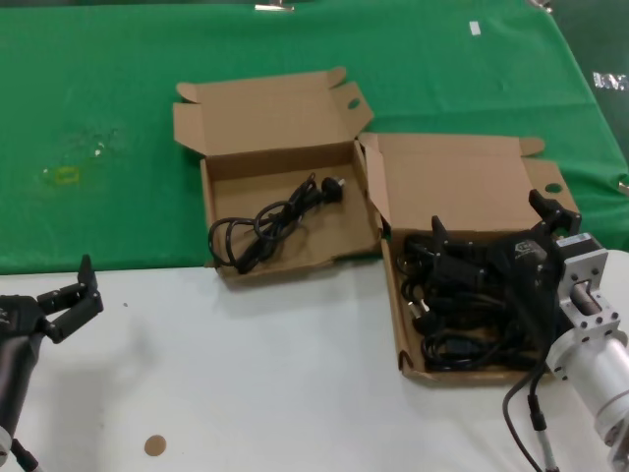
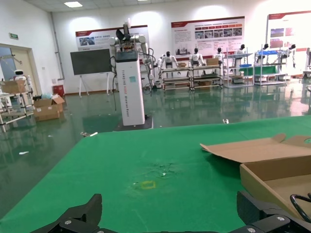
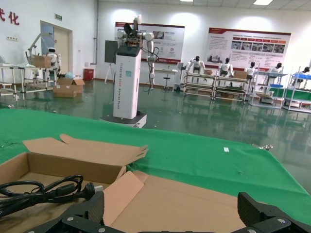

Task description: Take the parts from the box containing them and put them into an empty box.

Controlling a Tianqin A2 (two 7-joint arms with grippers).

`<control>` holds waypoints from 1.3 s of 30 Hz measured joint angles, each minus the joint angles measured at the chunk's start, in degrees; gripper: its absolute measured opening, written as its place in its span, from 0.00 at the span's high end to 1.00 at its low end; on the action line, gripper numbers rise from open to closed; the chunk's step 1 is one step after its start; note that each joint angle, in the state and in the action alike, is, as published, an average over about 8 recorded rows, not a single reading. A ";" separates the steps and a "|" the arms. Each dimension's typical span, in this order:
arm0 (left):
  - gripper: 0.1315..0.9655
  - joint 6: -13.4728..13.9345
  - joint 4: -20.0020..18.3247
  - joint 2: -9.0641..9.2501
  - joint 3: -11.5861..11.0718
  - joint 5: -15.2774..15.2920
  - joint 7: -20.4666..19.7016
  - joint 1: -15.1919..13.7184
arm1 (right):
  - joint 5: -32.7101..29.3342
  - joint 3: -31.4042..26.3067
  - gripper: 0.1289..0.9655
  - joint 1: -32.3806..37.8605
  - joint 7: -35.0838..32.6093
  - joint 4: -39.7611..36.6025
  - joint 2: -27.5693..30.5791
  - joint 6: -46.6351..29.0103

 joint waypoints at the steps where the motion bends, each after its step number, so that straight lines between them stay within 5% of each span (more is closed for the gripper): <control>1: 0.00 0.00 0.00 0.00 0.00 0.00 0.00 0.00 | 0.00 0.00 0.00 0.00 0.00 0.00 0.00 0.00; 39: 0.00 0.00 0.00 0.00 0.00 0.00 0.00 0.00 | 0.00 0.00 0.00 0.00 0.00 0.00 0.00 0.00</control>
